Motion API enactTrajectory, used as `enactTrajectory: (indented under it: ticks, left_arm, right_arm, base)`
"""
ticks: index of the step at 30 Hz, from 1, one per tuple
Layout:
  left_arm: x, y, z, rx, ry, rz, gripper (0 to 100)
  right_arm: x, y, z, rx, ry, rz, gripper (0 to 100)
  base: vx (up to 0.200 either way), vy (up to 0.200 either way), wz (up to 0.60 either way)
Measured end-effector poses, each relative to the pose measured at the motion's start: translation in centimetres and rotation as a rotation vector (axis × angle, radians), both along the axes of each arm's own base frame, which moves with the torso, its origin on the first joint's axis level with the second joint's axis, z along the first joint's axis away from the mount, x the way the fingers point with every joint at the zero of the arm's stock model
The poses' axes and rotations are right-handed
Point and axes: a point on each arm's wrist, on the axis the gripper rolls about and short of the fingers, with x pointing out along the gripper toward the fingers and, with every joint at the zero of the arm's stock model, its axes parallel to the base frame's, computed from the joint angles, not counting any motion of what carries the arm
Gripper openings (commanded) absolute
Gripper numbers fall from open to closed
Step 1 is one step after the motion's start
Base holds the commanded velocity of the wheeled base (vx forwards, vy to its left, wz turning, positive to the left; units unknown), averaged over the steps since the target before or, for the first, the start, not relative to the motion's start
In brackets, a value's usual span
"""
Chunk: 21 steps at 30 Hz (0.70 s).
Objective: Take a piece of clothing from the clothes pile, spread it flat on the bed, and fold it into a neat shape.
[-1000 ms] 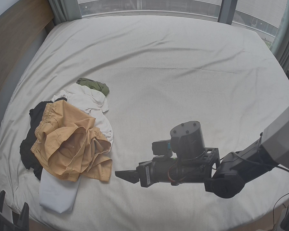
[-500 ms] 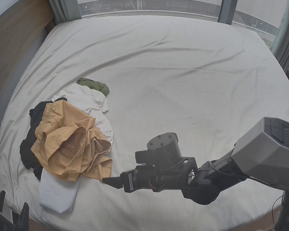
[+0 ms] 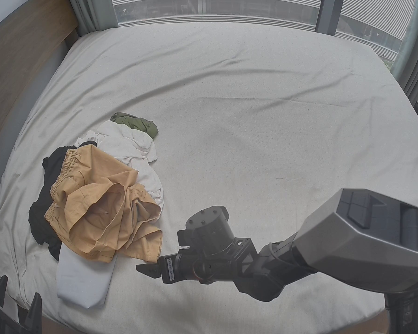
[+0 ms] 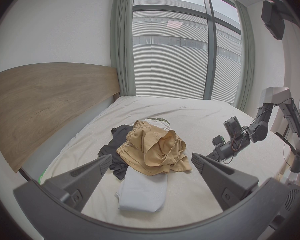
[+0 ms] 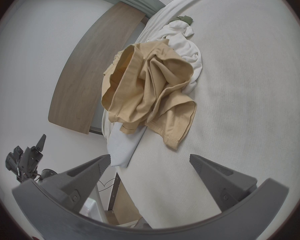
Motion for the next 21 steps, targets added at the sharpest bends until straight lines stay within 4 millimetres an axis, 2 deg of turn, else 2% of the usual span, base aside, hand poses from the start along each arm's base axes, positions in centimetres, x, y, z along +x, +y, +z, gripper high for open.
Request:
enactTrajectory:
  ticks: [12,21]
  left_arm:
    - [0.0,0.0,0.0,0.000,0.000,-0.001,100]
    - [0.0,0.0,0.0,0.000,0.000,-0.001,100]
  right_arm:
    - [0.4,2.7,-2.2,0.006,0.000,-0.037,100]
    - [1.8,3.9,-2.9,0.026,-0.037,-0.108,100]
  base:
    - [0.000,0.000,0.00]
    - [0.000,0.000,0.00]
